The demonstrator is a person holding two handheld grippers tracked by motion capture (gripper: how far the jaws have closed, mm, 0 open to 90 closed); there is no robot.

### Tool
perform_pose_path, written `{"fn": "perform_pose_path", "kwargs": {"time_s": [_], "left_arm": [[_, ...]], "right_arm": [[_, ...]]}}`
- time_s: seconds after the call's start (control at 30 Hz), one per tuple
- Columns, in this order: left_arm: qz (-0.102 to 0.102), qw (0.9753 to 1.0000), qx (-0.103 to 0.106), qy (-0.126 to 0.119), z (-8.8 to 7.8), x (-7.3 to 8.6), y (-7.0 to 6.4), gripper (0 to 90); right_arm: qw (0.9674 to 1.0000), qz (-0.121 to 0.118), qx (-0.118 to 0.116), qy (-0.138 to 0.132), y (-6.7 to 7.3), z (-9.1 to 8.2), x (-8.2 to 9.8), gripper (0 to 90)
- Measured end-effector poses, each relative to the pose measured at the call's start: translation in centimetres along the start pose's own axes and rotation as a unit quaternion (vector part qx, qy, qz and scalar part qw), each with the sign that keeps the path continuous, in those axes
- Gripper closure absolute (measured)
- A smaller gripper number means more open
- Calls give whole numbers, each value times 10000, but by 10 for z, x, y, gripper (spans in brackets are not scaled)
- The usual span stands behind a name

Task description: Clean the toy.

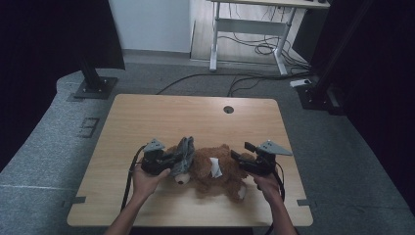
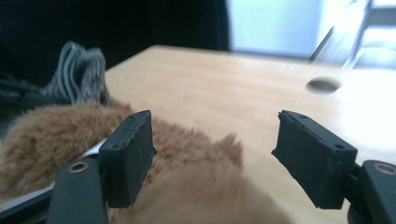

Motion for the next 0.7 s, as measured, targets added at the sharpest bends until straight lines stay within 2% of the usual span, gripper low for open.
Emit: {"fn": "perform_pose_path", "kwargs": {"time_s": [0.17, 0.33, 0.4, 0.47, 0.57, 0.7], "left_arm": [[-15, 10000, 61, -52, -5, 6, -1, 784], [-18, 9999, 113, -71, -7, 9, -3, 784], [-21, 9999, 130, -75, -8, 11, -4, 784], [-49, 9998, 163, -83, -8, 12, -4, 784], [-91, 9997, 204, -83, -9, 14, -4, 784], [-87, 9996, 213, -146, -8, 15, -5, 784]], "right_arm": [[9975, 1, -497, 505, 25, 13, 30, 244], [9943, 135, -656, 824, 31, 16, 55, 240], [9932, 155, -694, 920, 32, 17, 63, 266], [9923, 169, -783, 944, 34, 18, 68, 302], [9915, 101, -894, 937, 38, 20, 71, 424], [9935, -84, -859, 743, 40, 19, 70, 590]]}}
Point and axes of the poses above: each handheld gripper's, and its own axes: z roughly forward along the jaws, x roughly out of its underside, y roughly to its left, the point moved 9 cm from there along z, roughly forward along the jaws, and after that the axes turned 10 degrees about -z, right-handed, at the moved point
